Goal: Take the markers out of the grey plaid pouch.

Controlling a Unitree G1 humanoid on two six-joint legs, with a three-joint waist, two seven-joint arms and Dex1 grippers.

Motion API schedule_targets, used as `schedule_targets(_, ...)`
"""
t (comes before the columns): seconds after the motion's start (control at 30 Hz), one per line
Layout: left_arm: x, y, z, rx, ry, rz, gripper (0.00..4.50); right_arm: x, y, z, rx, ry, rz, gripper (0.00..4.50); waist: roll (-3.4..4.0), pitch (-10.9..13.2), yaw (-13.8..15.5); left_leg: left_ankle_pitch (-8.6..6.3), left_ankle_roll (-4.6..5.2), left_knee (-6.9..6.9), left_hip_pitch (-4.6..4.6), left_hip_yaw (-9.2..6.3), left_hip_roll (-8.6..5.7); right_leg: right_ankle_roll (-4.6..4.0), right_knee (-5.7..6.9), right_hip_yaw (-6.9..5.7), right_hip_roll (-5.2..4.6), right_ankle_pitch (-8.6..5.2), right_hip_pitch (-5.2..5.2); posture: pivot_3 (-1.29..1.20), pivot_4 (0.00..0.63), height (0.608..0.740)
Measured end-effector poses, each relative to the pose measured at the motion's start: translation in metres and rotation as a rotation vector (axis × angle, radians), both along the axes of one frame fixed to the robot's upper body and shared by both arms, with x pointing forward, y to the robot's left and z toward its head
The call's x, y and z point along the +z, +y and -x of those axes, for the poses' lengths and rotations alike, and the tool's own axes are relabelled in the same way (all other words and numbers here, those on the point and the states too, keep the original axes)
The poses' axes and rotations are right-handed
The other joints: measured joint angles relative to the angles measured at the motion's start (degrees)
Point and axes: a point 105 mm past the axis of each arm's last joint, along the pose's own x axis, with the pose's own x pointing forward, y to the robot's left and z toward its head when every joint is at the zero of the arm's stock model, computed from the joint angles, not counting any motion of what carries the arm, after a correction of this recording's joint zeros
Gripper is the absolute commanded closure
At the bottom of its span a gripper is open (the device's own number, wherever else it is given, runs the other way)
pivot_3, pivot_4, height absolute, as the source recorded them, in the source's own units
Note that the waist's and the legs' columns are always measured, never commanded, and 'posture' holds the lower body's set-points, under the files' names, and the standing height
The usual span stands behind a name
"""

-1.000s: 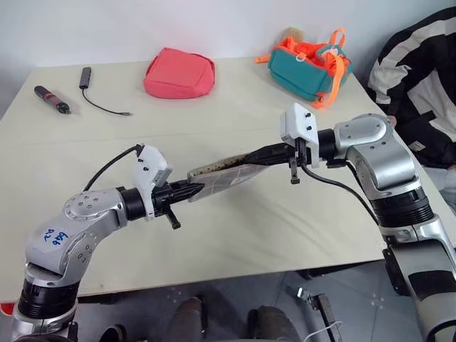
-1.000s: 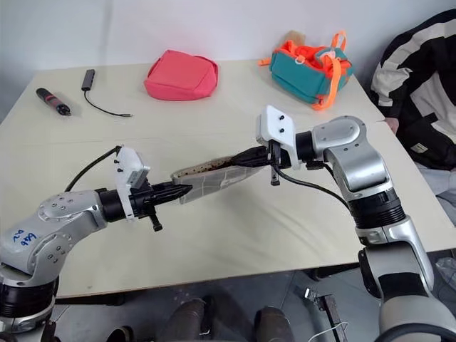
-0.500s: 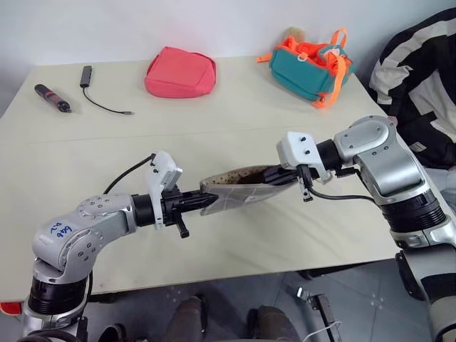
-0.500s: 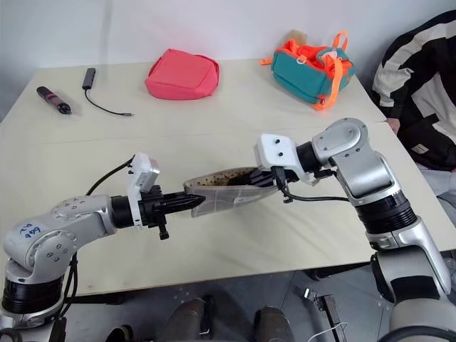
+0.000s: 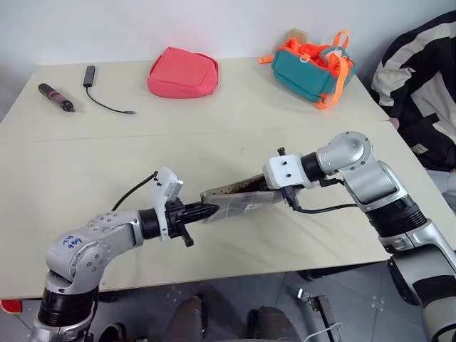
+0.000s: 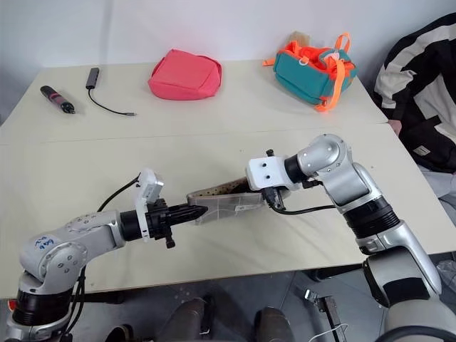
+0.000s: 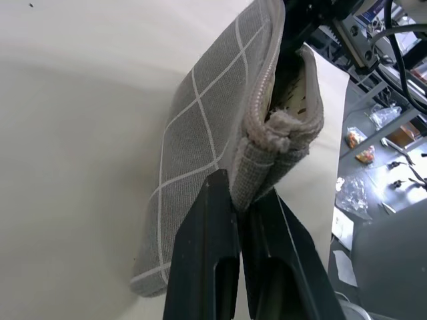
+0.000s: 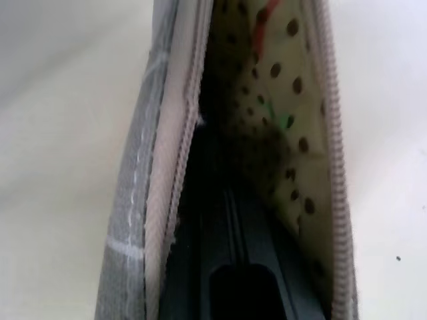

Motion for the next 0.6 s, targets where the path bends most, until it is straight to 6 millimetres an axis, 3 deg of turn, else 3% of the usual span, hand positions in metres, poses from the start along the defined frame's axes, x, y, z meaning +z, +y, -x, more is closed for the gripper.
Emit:
schedule_targets(0.17,-0.0005,-0.0043,-0.0025,0.023,-0.004,0.024,4.50,-0.0027,-0.0007,0.0005,0.004,0.004,0.023,2.65,0.00,0.00,0.04,0.00,0.00,0.03,0.00,-0.03,0.00,0.00,0.00,-0.03,0.00,0.00,0.03,0.00,0.150,0.740)
schedule_targets(0.6,-0.0029,-0.0030,-0.0027,0.039,-0.001,0.026,4.50,-0.0093,0.0034,-0.0002,0.017,-0.005,0.055,2.65,0.00,0.00,-0.02,0.00,0.00,0.03,0.01,-0.04,0.00,0.00,0.00,-0.04,0.01,0.00,0.04,0.00,0.150,0.740)
